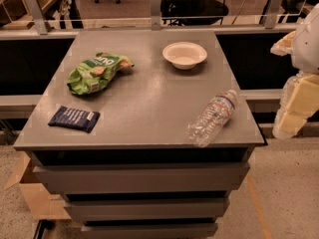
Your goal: Place water bottle into paper bowl
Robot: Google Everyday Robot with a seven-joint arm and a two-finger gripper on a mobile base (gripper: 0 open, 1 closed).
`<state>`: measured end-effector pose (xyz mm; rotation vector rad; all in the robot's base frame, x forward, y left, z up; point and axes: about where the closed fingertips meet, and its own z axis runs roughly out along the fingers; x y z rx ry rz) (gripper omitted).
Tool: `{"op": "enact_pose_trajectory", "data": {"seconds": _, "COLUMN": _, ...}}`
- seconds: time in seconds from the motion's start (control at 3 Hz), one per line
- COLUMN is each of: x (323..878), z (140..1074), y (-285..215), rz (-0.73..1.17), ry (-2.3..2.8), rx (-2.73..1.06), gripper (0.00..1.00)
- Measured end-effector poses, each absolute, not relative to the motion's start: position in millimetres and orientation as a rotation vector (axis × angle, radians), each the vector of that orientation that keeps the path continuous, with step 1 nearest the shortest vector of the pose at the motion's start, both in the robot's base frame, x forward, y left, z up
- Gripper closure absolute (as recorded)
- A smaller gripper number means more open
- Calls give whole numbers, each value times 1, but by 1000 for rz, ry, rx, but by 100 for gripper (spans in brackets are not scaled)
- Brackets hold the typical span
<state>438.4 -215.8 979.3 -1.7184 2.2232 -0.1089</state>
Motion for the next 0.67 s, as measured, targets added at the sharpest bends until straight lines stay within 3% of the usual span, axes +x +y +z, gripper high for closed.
{"op": "enact_pose_trajectory", "data": {"seconds": 0.67, "x": 451, "z": 974, "y": -211, "rz": -108, "ry": 2132, "rx": -1837, "gripper": 0}}
